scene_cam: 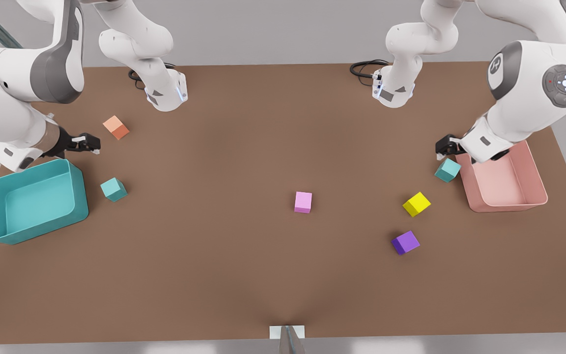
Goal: Stack the two blue cubes on top of each other
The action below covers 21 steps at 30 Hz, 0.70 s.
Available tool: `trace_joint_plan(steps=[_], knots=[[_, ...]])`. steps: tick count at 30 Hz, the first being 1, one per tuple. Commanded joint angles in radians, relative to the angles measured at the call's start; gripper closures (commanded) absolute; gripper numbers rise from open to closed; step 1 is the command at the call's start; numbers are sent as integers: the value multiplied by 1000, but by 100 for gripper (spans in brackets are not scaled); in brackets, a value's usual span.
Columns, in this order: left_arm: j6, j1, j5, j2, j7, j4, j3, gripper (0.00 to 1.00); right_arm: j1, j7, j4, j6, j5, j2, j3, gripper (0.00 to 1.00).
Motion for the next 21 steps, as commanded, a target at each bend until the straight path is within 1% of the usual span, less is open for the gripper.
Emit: trace_joint_plan(steps=[1,4,6,7,10,13,14,16,18,21], knots=[[23,5,-1,2,4,0,0,0,1,-48,0,18,-1,-1,-1,0],[23,3,-1,0,4,0,-2,0,1,-48,-1,12,-4,4,-1,0],[23,3,-1,2,4,0,-2,0,3,-76,-68,17,-9,10,2,0],[23,5,-1,2,4,0,-2,0,12,-71,-130,72,-58,41,8,0],[23,8,-1,0,5,0,0,0,10,-73,-138,219,-59,154,8,0],[23,8,-1,0,5,0,-2,0,-10,-82,-276,417,-58,160,-2,0],[23,9,-1,0,5,-1,-2,0,-31,-123,-294,481,-58,176,-2,0],[23,9,0,0,5,-1,-2,0,-48,-227,-297,535,-58,213,-2,0],[23,9,0,2,5,-1,-2,0,-88,-424,-297,639,-58,263,-2,0],[23,9,0,2,5,-1,-2,0,-100,-580,-331,685,-55,266,-2,0]])
